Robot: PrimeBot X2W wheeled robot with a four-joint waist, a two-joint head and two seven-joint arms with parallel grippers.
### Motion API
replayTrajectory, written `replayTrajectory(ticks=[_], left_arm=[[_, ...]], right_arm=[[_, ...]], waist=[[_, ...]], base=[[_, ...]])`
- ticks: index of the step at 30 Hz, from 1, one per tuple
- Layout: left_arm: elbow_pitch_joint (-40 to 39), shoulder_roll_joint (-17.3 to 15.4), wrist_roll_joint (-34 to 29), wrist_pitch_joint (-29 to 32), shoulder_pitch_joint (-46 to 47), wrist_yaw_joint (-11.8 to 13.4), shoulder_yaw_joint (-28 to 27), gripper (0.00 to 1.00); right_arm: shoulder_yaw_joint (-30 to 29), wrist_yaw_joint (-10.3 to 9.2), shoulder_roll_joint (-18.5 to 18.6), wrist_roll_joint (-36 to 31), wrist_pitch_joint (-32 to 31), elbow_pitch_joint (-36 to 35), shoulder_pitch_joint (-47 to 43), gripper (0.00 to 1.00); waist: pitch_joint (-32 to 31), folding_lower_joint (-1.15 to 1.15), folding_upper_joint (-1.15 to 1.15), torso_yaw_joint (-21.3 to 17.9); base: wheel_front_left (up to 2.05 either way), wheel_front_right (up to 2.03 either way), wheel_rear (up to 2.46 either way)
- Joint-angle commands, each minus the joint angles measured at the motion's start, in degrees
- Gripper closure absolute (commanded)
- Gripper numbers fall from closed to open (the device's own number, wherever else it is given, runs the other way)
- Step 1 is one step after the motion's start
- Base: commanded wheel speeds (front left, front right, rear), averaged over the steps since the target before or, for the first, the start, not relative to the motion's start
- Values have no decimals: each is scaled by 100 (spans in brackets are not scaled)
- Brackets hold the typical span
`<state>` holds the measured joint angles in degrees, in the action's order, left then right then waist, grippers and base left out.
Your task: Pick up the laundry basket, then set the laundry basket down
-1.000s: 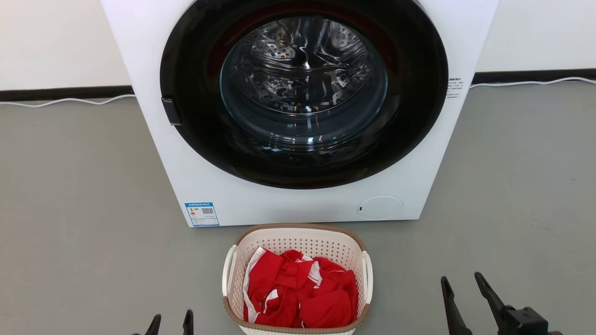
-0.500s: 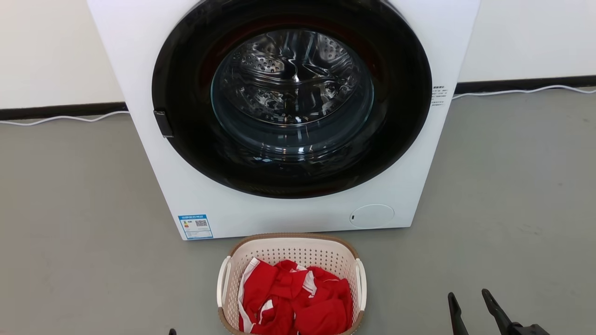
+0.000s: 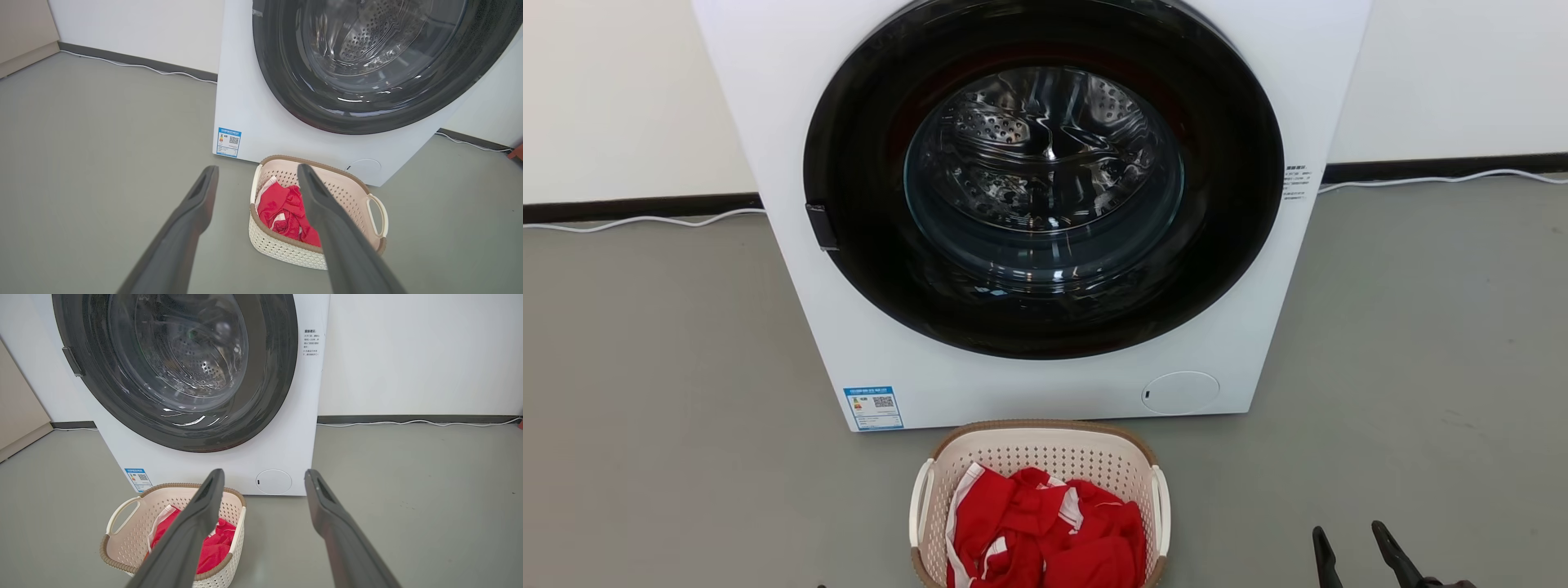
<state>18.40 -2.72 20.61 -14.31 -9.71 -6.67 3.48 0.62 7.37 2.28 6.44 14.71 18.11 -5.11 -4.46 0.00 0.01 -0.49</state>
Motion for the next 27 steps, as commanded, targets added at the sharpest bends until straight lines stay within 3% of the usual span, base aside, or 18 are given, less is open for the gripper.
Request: replayTrajectory(ticks=[1, 23, 24, 27], left_arm=[[-158, -23, -58, -69, 109, -51, -203, 0], [-136, -16, 9, -69, 129, -76, -225, 0], [-18, 9, 6, 1, 0, -46, -55, 100], [177, 60, 11, 18, -5, -45, -48, 100]], right_arm=[[103, 12, 60, -19, 29, -119, 60, 0], [132, 12, 60, -24, 29, -101, 64, 0], [6, 0, -2, 1, 0, 7, -16, 100], [23, 0, -48, 7, -3, 193, -39, 100]], waist=[[-6, 0, -1, 9], [-2, 0, -1, 94], [-3, 0, -1, 94], [-2, 0, -1, 94]], base=[[0, 0, 0], [0, 0, 0], [0, 0, 0], [0, 0, 0]])
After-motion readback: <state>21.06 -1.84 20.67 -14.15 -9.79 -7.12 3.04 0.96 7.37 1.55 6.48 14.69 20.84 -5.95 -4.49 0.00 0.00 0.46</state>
